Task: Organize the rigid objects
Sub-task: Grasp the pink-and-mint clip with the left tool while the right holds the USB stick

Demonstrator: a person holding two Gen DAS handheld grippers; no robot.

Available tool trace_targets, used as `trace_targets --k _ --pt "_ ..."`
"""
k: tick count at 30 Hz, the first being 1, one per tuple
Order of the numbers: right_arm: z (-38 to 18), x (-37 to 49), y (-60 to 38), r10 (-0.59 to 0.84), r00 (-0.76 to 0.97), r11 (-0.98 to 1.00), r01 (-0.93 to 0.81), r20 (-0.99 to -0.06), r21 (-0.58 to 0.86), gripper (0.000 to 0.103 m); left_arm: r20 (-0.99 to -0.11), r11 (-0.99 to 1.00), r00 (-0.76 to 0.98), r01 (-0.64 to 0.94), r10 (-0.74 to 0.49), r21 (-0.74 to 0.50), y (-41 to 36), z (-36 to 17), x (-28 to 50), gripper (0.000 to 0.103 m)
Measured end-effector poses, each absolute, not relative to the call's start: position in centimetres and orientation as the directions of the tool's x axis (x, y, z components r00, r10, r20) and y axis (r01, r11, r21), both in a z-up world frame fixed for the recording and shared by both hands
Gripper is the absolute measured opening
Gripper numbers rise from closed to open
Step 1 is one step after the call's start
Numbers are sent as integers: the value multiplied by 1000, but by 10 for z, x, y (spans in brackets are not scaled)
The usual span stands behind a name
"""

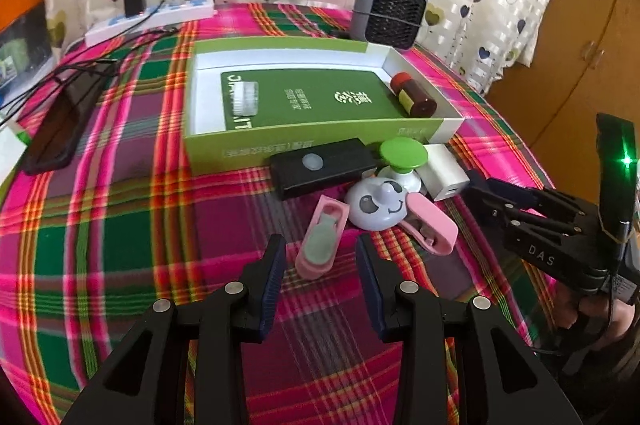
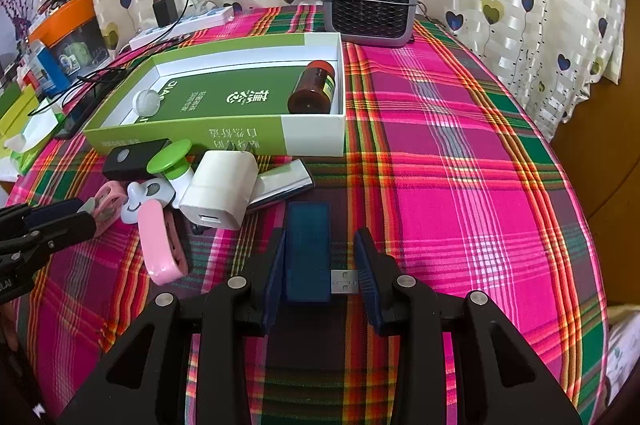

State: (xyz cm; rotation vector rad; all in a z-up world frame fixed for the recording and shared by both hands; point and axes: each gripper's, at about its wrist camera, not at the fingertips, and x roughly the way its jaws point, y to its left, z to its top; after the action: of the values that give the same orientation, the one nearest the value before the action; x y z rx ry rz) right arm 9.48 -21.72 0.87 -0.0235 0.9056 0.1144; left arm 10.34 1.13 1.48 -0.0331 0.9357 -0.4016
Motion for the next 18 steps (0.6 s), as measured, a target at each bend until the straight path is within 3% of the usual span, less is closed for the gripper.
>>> trace_targets --k 18 --pt "9 95 -217 89 611 994 -110 -787 28 36 -795 938 536 327 -284 -114 -4 10 115 34"
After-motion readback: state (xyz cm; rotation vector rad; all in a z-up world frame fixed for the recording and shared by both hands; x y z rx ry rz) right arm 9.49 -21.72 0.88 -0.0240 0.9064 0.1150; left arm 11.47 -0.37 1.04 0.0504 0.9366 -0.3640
